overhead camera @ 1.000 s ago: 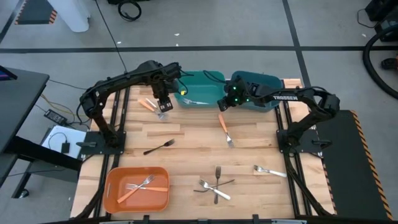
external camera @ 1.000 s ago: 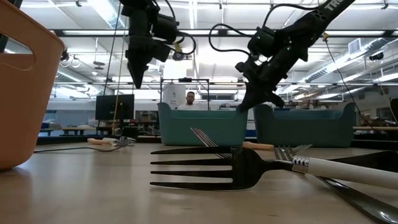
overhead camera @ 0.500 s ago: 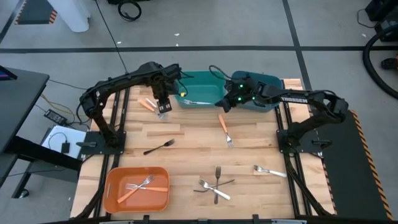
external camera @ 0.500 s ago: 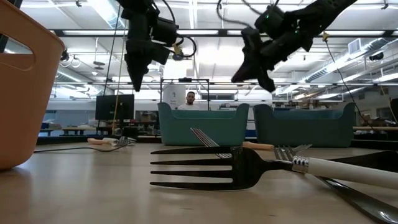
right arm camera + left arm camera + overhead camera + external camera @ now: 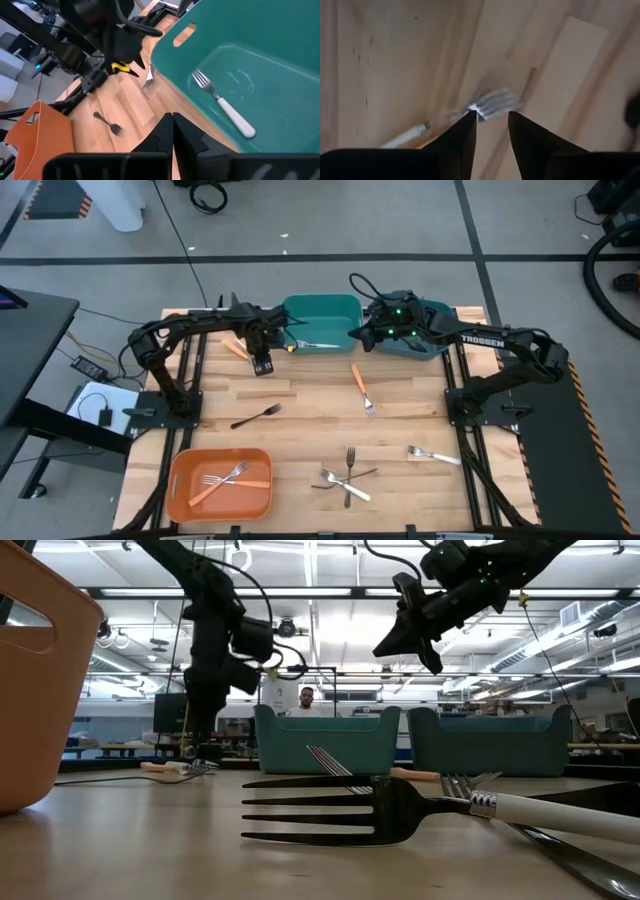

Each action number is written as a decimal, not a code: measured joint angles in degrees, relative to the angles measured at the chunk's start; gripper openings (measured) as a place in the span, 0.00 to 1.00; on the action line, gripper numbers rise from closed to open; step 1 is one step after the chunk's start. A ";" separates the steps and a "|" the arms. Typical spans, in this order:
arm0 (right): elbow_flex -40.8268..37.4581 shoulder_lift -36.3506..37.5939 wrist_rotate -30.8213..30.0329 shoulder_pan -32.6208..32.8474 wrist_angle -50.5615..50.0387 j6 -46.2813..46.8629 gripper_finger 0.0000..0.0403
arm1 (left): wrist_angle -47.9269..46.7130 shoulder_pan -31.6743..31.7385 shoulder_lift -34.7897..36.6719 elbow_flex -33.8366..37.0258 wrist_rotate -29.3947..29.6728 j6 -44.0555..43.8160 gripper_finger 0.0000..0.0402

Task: Sort silverware by color (type)
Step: Put the top left white fork into the green bin

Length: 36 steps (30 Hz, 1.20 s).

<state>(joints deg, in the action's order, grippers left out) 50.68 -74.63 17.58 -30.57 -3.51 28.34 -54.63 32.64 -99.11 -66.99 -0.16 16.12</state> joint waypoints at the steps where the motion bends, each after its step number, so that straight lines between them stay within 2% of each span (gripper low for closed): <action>1: 0.00 0.00 0.00 0.00 0.02 0.00 0.03 | 1.33 0.34 0.00 1.00 0.05 0.00 0.31; 7: 0.00 0.00 0.09 0.04 0.00 0.55 0.03 | 6.56 3.08 0.02 5.73 0.39 0.35 0.31; 12: 0.00 0.00 0.09 0.04 0.02 0.61 0.03 | 8.64 4.59 0.04 7.32 3.03 5.03 0.31; 24: 0.00 0.00 0.07 0.04 0.02 1.55 0.03 | 12.06 4.95 -0.89 7.44 2.57 14.35 0.31; 33: 0.00 0.00 0.04 0.04 0.15 2.32 0.03 | 13.26 4.97 -6.15 7.14 2.33 14.75 0.30; 36: 0.00 0.00 0.04 0.04 0.50 3.03 0.03 | 13.28 4.97 -5.96 7.16 2.31 14.75 0.26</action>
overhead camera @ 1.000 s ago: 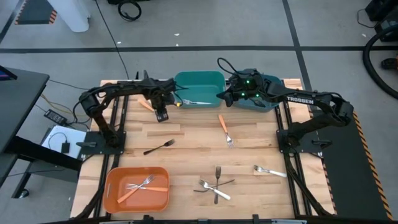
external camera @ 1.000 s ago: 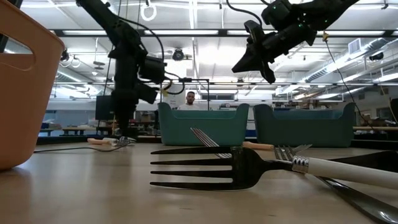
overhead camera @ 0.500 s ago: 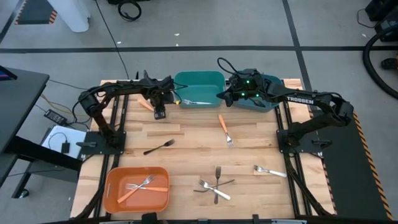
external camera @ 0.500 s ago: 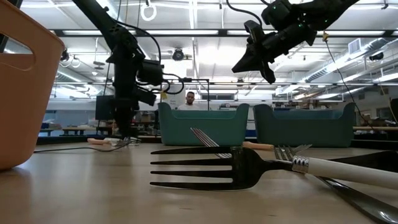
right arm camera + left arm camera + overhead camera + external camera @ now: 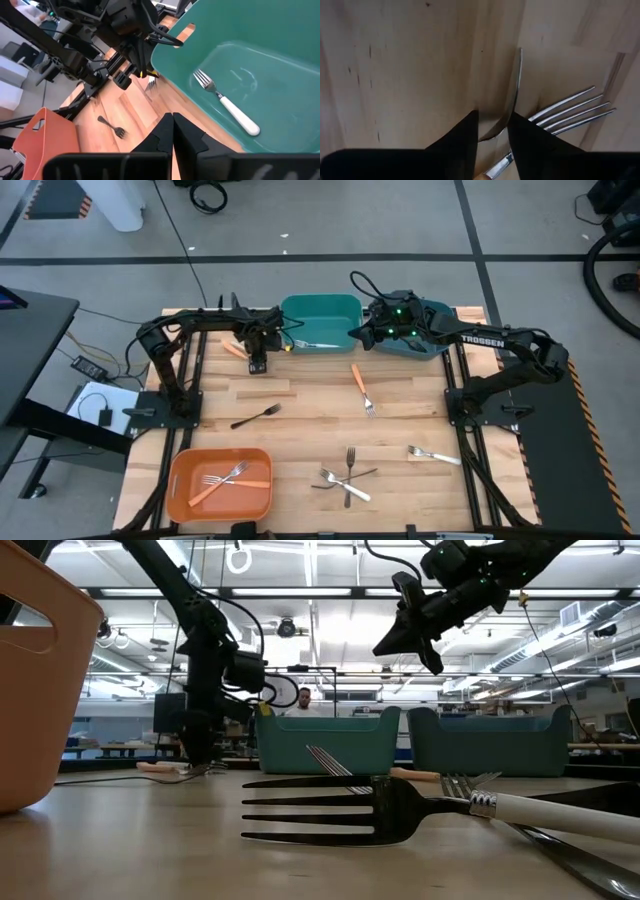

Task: Sort silverware by color (type)
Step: Put the top left white fork into the green bin

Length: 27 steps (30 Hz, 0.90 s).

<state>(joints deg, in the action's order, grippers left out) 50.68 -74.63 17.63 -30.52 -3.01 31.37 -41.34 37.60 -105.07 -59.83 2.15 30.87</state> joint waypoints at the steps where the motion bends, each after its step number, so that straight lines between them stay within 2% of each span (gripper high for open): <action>1: 0.00 0.01 0.00 0.00 0.02 0.01 0.03 | -0.05 0.00 0.35 0.00 0.00 0.00 0.24; 6: 0.00 0.02 0.00 0.00 0.13 0.07 0.03 | -1.79 0.00 3.24 0.39 -0.07 -0.37 0.04; 22: -0.02 0.03 0.00 -3.17 7.02 -5.06 0.03 | -2.84 -0.88 16.57 0.13 0.97 -6.90 0.02; 27: -0.02 0.02 0.00 -5.55 8.63 -6.54 0.03 | -0.33 -2.52 21.70 -5.50 2.12 -8.56 0.02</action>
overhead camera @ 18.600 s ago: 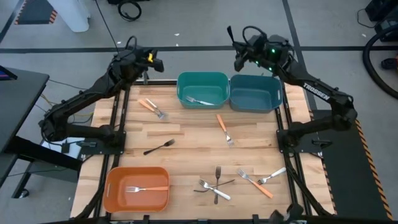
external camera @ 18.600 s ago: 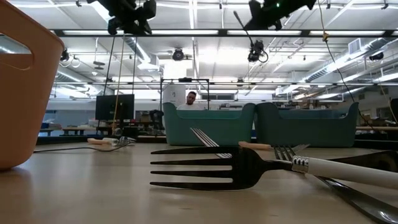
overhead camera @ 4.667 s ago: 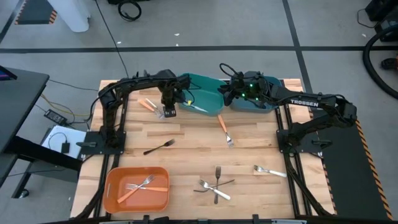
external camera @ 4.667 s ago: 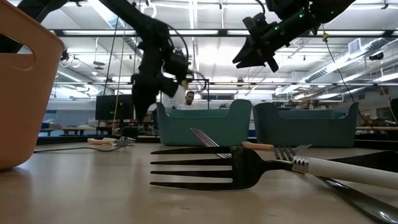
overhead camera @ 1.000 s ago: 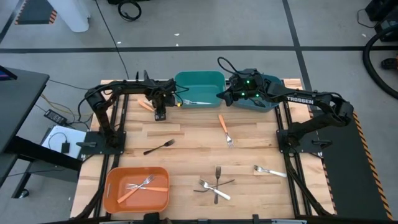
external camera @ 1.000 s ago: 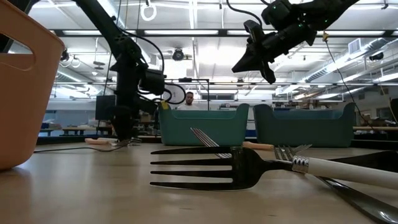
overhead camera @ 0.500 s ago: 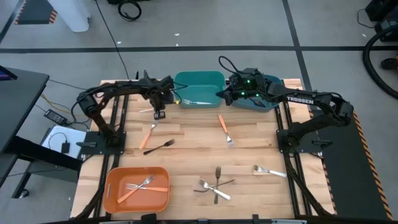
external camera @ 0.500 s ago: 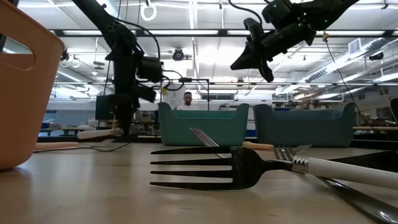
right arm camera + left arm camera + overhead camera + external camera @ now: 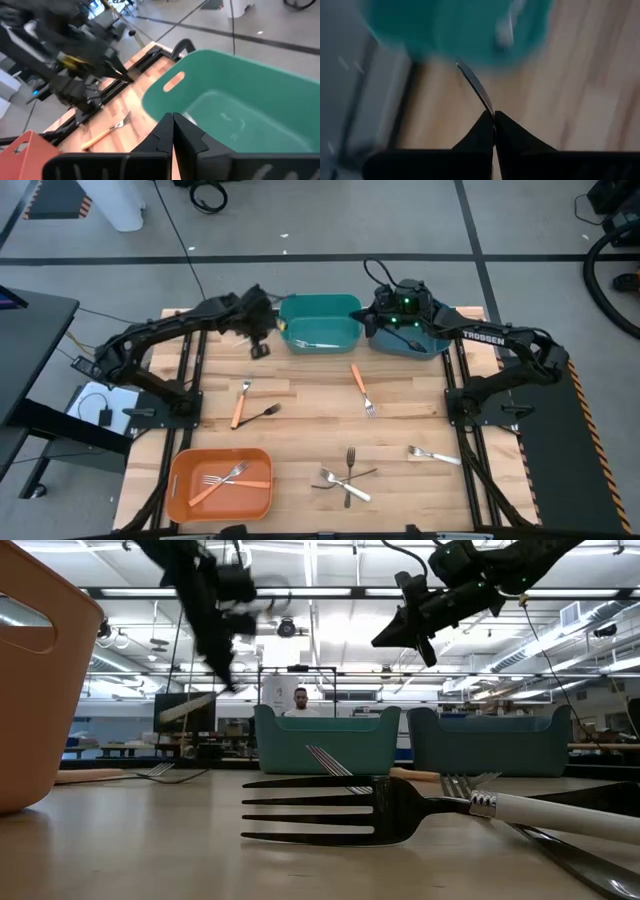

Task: Sort silverware by color (type)
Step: Put the top left white fork into the green bin

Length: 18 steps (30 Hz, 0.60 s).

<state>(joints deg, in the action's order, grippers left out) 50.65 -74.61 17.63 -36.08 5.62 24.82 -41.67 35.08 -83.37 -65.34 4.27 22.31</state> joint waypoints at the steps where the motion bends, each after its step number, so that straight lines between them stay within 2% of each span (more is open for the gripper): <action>1: 0.00 0.00 0.00 -0.42 0.29 -0.30 0.03 | 1.92 -0.31 0.39 -1.64 0.01 -0.09 0.02; 4: 0.00 0.02 0.00 -1.63 1.21 -0.60 0.03 | 10.77 -1.36 0.58 -6.18 -0.39 -0.30 0.02; 8: 0.00 0.00 0.00 -2.49 2.53 -0.60 0.03 | 23.82 -1.54 -0.95 -9.58 -5.24 -2.15 0.02; 12: 0.00 0.00 0.03 -2.54 2.52 -1.01 0.03 | 28.02 -1.59 -5.40 -12.49 -7.50 -6.51 0.03; 18: 0.00 0.00 0.65 -2.59 2.52 -1.03 0.03 | 27.29 -2.32 -13.61 -15.02 -7.65 -8.23 0.03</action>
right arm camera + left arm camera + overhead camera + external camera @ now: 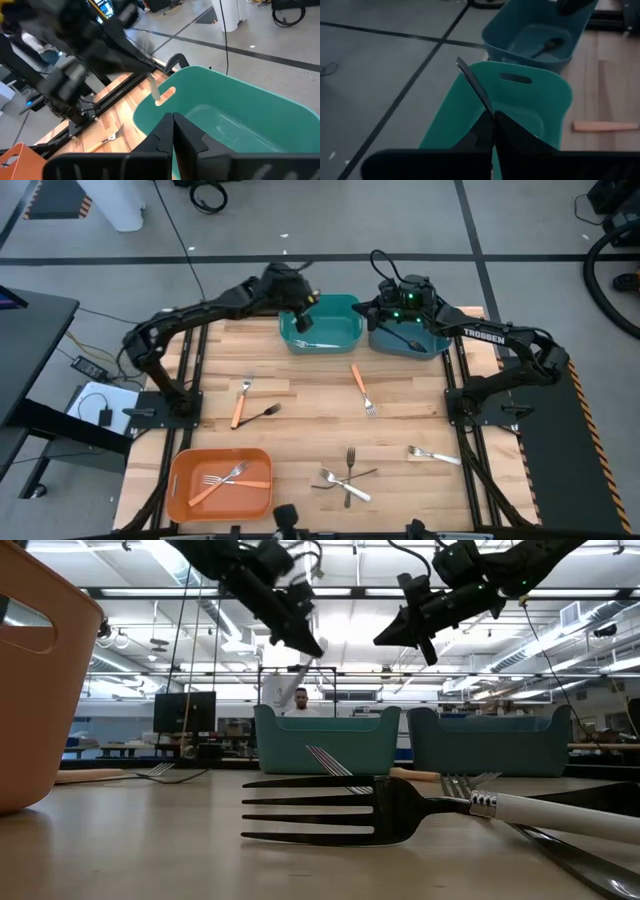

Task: Sort silverware by color (type)
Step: Put the top left white fork into the green bin, then put the bottom black fork into the blue bin

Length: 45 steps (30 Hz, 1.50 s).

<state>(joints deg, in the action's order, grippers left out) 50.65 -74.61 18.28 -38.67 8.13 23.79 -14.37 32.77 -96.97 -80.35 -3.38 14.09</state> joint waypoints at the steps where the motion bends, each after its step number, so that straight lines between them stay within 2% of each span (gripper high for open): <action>1: 0.00 0.00 0.37 -0.01 -0.04 0.00 0.03 | 0.32 -0.16 -1.03 -0.20 0.00 -0.02 0.04; 8: 0.00 0.00 2.11 -0.47 -0.12 -1.84 0.03 | -0.69 -0.23 -6.91 -0.33 -0.02 0.00 0.14; 16: 0.00 0.00 4.08 -1.74 -0.50 -1.55 0.03 | 1.25 -0.25 -6.57 -0.37 -0.66 -0.39 0.23; 23: 0.00 0.00 4.64 -2.08 -0.72 -0.74 0.03 | -1.81 -0.53 -6.29 -7.06 -0.59 -1.04 0.23; 25: 0.00 0.00 7.01 -2.08 -0.86 0.59 0.03 | -6.16 -0.58 -6.29 -10.80 -0.60 -1.01 0.23; 30: 0.00 0.00 17.77 -1.44 -2.05 2.19 0.03 | -21.08 -0.65 -6.11 -22.27 -0.63 2.38 0.23; 33: 0.00 0.00 20.92 0.12 -2.94 2.36 0.03 | -30.75 -0.58 -6.16 -28.98 -0.55 3.06 0.23; 39: 0.02 2.15 18.78 4.07 -15.96 2.00 0.02 | -47.31 -0.60 -5.80 -39.34 -0.42 2.26 0.23; 45: 0.01 7.11 6.63 9.41 -34.56 1.99 0.02 | -51.34 -1.16 -2.28 -42.41 -0.26 -0.02 0.23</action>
<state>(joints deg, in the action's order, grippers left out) 50.67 -67.50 24.91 -29.26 -26.42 25.78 -65.72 31.61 -99.26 -122.76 -3.64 14.07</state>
